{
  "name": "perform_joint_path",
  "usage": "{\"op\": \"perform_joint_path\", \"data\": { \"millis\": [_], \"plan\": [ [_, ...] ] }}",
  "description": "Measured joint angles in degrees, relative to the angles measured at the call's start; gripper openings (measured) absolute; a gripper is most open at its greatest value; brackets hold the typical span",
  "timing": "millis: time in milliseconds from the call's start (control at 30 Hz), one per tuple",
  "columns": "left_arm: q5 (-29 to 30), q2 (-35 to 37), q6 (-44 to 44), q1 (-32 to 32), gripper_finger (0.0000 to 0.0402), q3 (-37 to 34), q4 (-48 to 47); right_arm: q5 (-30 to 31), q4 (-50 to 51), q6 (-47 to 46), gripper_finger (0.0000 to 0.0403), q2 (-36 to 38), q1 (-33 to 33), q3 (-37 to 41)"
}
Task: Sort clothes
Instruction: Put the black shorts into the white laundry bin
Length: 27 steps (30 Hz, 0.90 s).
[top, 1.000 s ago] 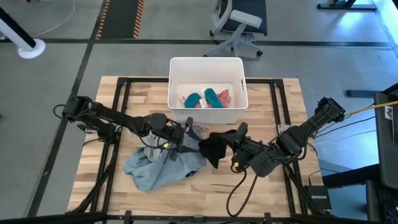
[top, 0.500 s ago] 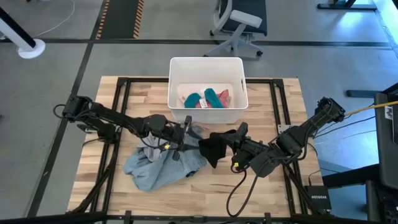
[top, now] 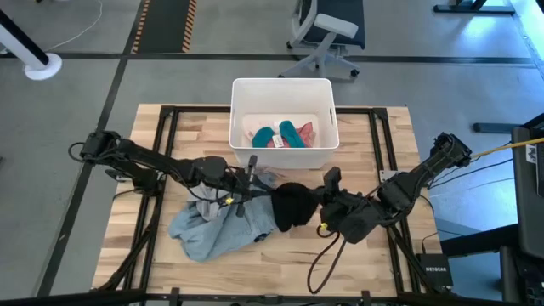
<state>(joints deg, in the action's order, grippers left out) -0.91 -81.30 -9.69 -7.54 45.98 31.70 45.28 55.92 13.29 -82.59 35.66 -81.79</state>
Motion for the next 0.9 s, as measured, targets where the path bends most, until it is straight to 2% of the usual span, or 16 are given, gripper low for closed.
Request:
{"op": "perform_joint_path", "data": {
  "millis": [133, 233, 333, 467, 633, 800, 900],
  "plan": [
    [4.48, 4.37, 0.09, -0.59, 0.0008, 0.0, -13.19, -5.49, 6.31, -12.47, 0.0024, -0.07, -0.03, 2.49],
    [7.09, 6.45, 1.52, -1.16, 0.0012, 0.02, -18.43, -6.95, 5.84, -17.72, 0.0024, -0.09, -0.13, 5.82],
    [7.31, 6.8, 1.52, -1.71, 0.001, 0.02, -18.92, -6.94, 0.57, -19.23, 0.0024, -0.09, -0.21, 10.26],
    [7.31, 6.8, 0.29, -2.0, 0.0004, 0.02, -19.4, -7.77, -6.59, -16.26, 0.0034, -0.1, -2.62, 14.37],
    [7.44, 6.85, 0.42, -1.95, 0.001, 0.02, -19.77, -10.09, -7.99, -16.16, 0.0088, -0.09, -6.28, 17.05],
    [7.31, 6.87, 0.44, -1.99, 0.0007, 0.0, -21.41, -18.48, -6.35, -15.98, 0.0157, -0.09, -9.29, 17.19],
    [7.33, 6.87, 0.35, -1.85, 0.0006, 0.0, -21.18, -17.57, -4.21, -15.95, 0.0186, -0.07, -9.5, 17.19]
  ]
}}
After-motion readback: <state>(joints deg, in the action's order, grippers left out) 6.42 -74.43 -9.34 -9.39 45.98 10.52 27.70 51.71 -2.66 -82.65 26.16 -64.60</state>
